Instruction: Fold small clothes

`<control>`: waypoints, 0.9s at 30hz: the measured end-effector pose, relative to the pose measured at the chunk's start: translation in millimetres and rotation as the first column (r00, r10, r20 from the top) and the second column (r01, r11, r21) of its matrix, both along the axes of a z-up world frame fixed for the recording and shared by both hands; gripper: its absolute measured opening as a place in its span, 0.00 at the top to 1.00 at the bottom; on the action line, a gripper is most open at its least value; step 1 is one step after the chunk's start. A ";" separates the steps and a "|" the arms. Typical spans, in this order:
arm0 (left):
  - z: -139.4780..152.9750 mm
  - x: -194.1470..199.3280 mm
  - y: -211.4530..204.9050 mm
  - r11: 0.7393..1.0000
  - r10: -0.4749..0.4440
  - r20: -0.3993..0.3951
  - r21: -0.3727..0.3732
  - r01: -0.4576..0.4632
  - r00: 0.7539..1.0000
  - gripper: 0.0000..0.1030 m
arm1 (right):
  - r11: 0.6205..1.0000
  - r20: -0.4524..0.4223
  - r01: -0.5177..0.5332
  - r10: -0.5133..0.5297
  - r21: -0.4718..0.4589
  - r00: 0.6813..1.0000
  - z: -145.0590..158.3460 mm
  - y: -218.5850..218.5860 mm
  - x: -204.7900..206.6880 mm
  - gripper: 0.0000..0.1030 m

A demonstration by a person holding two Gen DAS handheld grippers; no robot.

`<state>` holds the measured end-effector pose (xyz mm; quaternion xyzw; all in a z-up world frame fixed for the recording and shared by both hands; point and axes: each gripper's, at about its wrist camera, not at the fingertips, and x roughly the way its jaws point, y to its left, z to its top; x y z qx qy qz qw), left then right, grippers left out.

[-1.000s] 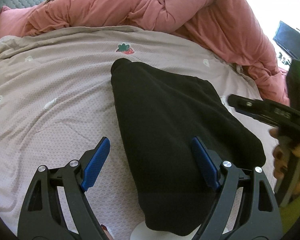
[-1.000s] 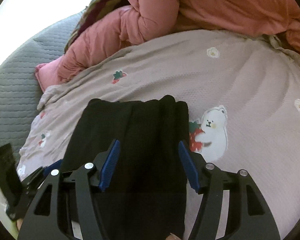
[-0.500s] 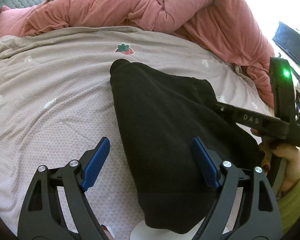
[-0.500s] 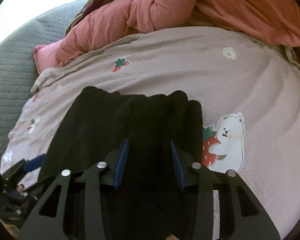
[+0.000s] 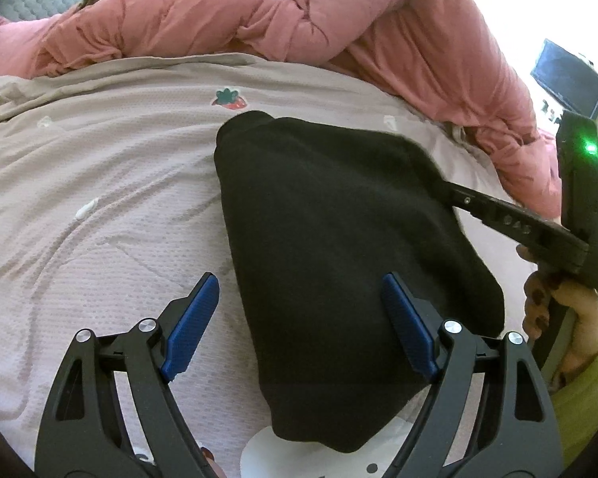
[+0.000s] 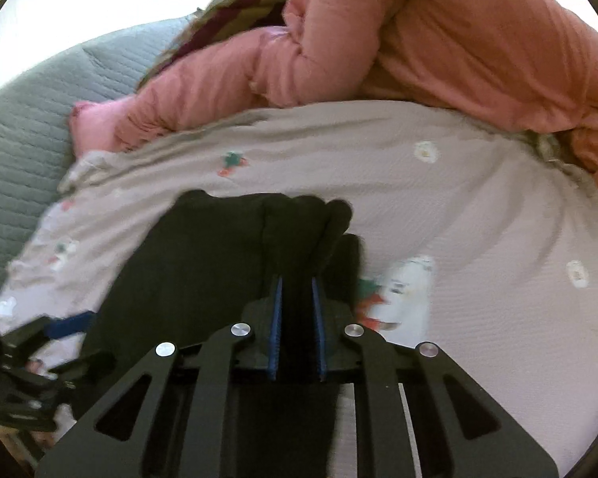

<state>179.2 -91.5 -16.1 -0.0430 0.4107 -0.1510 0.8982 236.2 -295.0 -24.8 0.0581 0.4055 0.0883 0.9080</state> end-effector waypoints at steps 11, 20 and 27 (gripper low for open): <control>0.9 -7.9 3.4 1.000 0.021 0.007 0.021 -0.021 1.000 0.24 | 0.993 -0.041 0.106 -0.104 0.050 0.994 -12.2 -25.1 -30.9 0.60; 16.5 -33.7 -2.2 0.998 -0.008 0.053 0.059 0.005 0.999 0.19 | 0.999 0.133 0.040 -0.044 0.032 0.990 47.8 -15.0 -97.5 0.21; 34.1 -67.9 0.4 0.996 0.005 0.132 0.087 -0.016 0.991 0.09 | 1.000 0.225 0.013 -0.008 -0.019 0.974 74.1 -3.3 -140.0 0.09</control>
